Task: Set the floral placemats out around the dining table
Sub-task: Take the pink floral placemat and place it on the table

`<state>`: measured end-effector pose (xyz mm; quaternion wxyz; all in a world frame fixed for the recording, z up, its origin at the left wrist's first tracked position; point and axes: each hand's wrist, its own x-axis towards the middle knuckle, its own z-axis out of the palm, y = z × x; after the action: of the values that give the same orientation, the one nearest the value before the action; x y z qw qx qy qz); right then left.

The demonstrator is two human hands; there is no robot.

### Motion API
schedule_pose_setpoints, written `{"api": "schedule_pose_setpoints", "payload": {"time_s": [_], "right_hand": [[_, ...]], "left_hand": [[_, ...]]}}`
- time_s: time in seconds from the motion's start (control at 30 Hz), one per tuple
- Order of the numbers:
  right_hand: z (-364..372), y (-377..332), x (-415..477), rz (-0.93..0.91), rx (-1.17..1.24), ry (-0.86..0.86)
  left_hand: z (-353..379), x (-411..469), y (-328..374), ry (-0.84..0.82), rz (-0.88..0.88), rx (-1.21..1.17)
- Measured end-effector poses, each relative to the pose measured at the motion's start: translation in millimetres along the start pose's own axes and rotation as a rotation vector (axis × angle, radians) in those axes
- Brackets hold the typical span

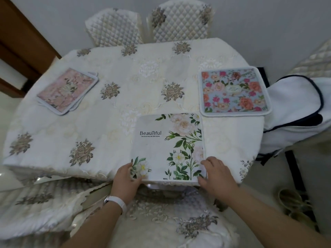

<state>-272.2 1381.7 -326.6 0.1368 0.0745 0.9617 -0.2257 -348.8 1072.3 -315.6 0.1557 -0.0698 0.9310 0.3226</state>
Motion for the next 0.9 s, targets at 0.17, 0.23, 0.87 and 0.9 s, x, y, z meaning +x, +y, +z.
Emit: {"api": "schedule_pose_setpoints", "payload": {"time_s": [0.17, 0.23, 0.87, 0.9], "right_hand": [[-23.3, -24.8, 14.8, -0.089, 0.129, 0.063], [-27.7, -46.7, 23.5, -0.152, 0.121, 0.057], [58.7, -420.6, -28.3, -0.646, -0.184, -0.058], [67.0, -441.7, -35.0, -0.664, -0.213, -0.053]], "left_hand": [[-29.4, -19.1, 6.1, 0.030, -0.051, -0.133], [-47.8, -25.7, 4.1, 0.037, -0.007, -0.105], [-269.7, -142.2, -242.1, 0.429, 0.010, 0.355], [-280.6, -146.3, -265.0, 0.426, 0.003, 0.354]]}}
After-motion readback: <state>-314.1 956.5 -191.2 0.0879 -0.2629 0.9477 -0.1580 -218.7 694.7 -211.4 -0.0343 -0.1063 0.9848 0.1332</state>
